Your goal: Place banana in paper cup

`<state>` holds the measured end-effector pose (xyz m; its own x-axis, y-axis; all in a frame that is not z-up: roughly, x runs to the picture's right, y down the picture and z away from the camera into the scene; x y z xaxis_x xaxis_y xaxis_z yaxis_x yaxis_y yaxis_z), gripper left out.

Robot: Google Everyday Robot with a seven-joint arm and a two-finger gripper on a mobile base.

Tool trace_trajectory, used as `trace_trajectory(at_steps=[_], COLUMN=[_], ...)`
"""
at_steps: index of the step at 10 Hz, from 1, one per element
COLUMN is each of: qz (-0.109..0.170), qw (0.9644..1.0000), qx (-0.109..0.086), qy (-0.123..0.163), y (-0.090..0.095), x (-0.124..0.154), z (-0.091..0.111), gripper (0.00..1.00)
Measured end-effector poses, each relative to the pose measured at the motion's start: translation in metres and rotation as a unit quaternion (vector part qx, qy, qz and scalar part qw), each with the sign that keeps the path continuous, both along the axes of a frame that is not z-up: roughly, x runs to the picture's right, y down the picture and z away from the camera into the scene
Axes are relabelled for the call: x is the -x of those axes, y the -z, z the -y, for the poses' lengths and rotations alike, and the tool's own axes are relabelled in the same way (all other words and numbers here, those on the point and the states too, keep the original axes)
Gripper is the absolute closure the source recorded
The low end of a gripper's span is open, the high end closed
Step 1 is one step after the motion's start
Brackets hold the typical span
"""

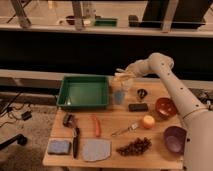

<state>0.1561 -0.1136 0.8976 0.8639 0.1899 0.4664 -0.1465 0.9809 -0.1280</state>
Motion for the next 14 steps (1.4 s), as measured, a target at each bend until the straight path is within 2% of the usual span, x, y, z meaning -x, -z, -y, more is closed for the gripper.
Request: trace_trajectory(at_steps=[2, 3, 8, 10, 11, 14], qz=[-0.003, -0.004, -0.003, -0.003, -0.003, -0.003], qw=[1.0000, 1.0000, 1.0000, 1.0000, 1.0000, 1.0000], qx=[0.000, 0.000, 0.001, 0.001, 0.001, 0.001], qy=[-0.001, -0.001, -0.001, -0.001, 0.000, 0.000], y=[-0.0006, -0.0004, -0.0008, -0.0014, -0.0012, -0.0013], x=[-0.0036, -0.0038, -0.0030, -0.0024, -0.0021, -0.0017], z=[-0.0005, -0.0003, -0.0004, -0.0009, -0.0007, -0.0006], gripper=[0.99, 0.94, 0.42, 0.25, 0.20, 0.20])
